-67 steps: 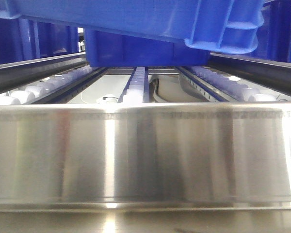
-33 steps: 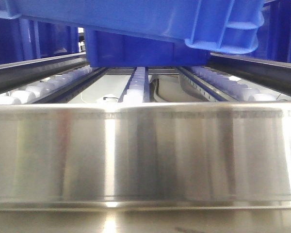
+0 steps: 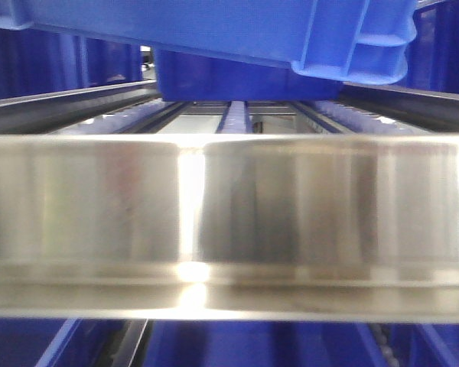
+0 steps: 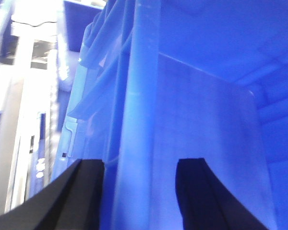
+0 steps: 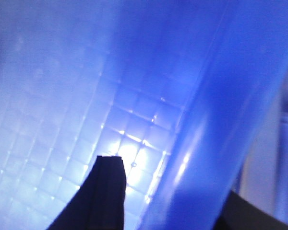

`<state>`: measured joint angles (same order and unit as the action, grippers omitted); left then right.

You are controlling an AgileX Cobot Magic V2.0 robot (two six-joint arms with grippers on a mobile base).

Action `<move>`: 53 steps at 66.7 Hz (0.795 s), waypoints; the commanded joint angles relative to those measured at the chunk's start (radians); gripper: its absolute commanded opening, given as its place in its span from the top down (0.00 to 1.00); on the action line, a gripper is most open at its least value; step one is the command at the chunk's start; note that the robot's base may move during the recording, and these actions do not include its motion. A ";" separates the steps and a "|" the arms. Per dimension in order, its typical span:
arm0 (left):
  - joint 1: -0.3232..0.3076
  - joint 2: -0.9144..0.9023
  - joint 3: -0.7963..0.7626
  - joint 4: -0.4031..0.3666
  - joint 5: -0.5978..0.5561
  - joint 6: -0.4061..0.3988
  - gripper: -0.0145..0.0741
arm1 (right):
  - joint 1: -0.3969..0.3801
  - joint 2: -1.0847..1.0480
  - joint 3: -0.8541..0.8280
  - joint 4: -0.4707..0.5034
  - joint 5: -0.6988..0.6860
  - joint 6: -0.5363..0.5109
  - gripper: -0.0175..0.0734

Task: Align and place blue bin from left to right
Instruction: 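Lift the blue bin with both grippers and pull it off the shelf, then hold the blue bin raised in both grippers while the base turns away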

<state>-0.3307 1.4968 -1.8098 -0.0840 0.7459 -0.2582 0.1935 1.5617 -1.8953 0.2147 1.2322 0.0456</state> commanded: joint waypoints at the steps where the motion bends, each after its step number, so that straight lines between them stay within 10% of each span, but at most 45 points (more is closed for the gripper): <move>1: -0.022 -0.031 -0.020 -0.108 -0.114 0.015 0.96 | 0.010 -0.009 -0.018 0.076 -0.090 0.010 0.88; 53: -0.022 -0.031 -0.020 -0.108 -0.114 0.015 0.96 | 0.010 -0.009 -0.018 0.076 -0.090 0.010 0.88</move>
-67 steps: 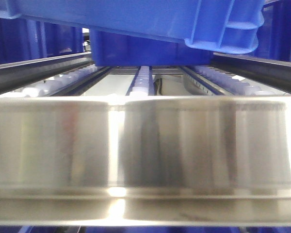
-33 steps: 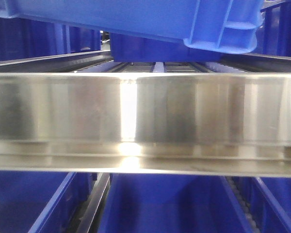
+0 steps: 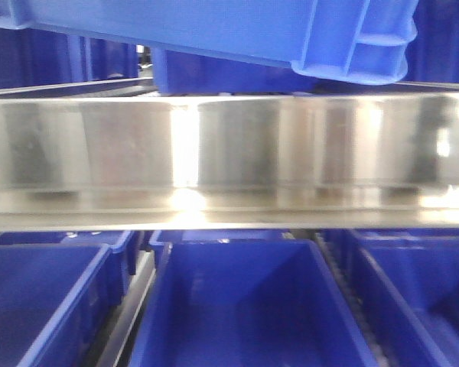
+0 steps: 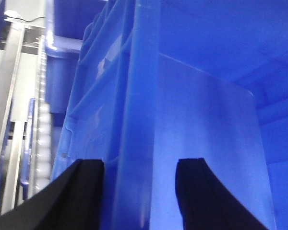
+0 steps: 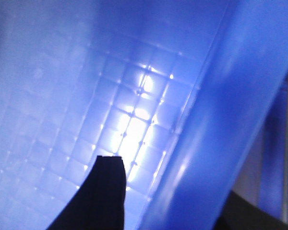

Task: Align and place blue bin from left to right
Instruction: 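Hold the blue bin raised in both grippers while the base turns away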

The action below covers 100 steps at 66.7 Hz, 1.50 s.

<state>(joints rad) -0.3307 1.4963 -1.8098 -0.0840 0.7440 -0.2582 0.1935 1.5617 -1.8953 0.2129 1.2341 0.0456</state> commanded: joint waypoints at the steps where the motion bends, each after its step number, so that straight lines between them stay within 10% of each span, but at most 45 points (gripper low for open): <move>1: -0.022 -0.030 -0.020 -0.108 -0.112 0.015 0.96 | 0.010 -0.009 -0.018 0.078 -0.092 0.010 0.88; 100: -0.022 -0.030 -0.020 -0.108 -0.112 0.015 0.96 | 0.010 -0.009 -0.018 0.078 -0.092 0.010 0.88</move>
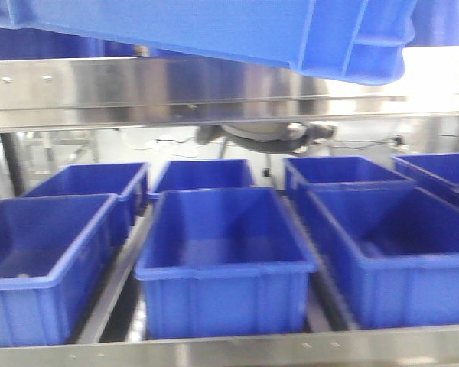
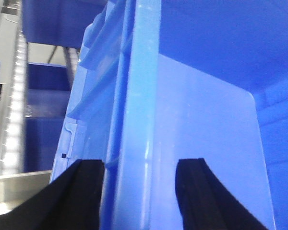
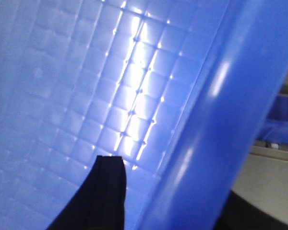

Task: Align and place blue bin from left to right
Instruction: 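Hold the blue bin raised in both grippers while the base turns away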

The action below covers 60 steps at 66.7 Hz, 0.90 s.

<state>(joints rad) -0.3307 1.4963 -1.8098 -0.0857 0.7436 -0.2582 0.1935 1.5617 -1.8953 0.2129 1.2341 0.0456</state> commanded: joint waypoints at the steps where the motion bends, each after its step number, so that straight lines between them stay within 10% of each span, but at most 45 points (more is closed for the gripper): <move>1: -0.022 -0.030 -0.020 -0.106 -0.111 0.015 0.96 | 0.010 -0.009 -0.018 0.078 -0.092 0.010 0.88; 60: -0.022 -0.030 -0.020 -0.106 -0.111 0.015 0.96 | 0.010 -0.009 -0.018 0.078 -0.092 0.010 0.88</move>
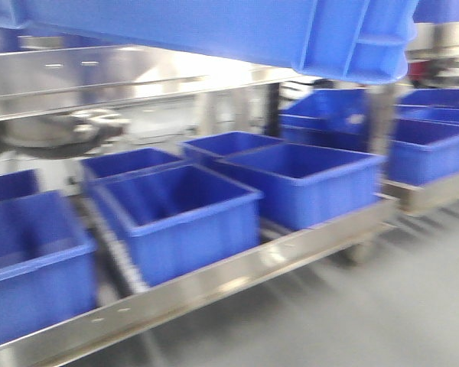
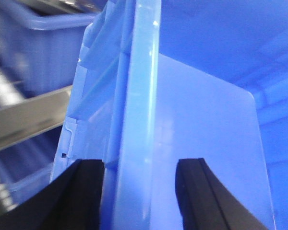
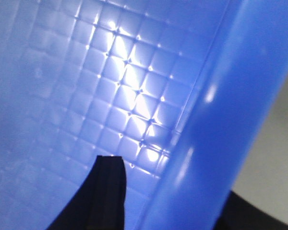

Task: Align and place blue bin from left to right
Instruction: 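Hold the blue bin raised in both grippers while the base turns away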

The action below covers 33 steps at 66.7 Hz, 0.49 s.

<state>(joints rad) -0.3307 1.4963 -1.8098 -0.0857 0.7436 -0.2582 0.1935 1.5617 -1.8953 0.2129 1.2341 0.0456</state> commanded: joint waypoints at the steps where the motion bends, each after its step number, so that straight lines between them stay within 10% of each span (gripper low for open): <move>1: -0.022 -0.030 -0.020 -0.106 -0.111 0.015 0.96 | 0.010 -0.009 -0.018 0.078 -0.092 0.010 0.88; 33: -0.022 -0.030 -0.020 -0.106 -0.111 0.015 0.96 | 0.010 -0.009 -0.018 0.078 -0.092 0.010 0.88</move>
<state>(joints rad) -0.3307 1.4963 -1.8098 -0.0875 0.7421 -0.2582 0.1935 1.5617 -1.8953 0.2129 1.2363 0.0456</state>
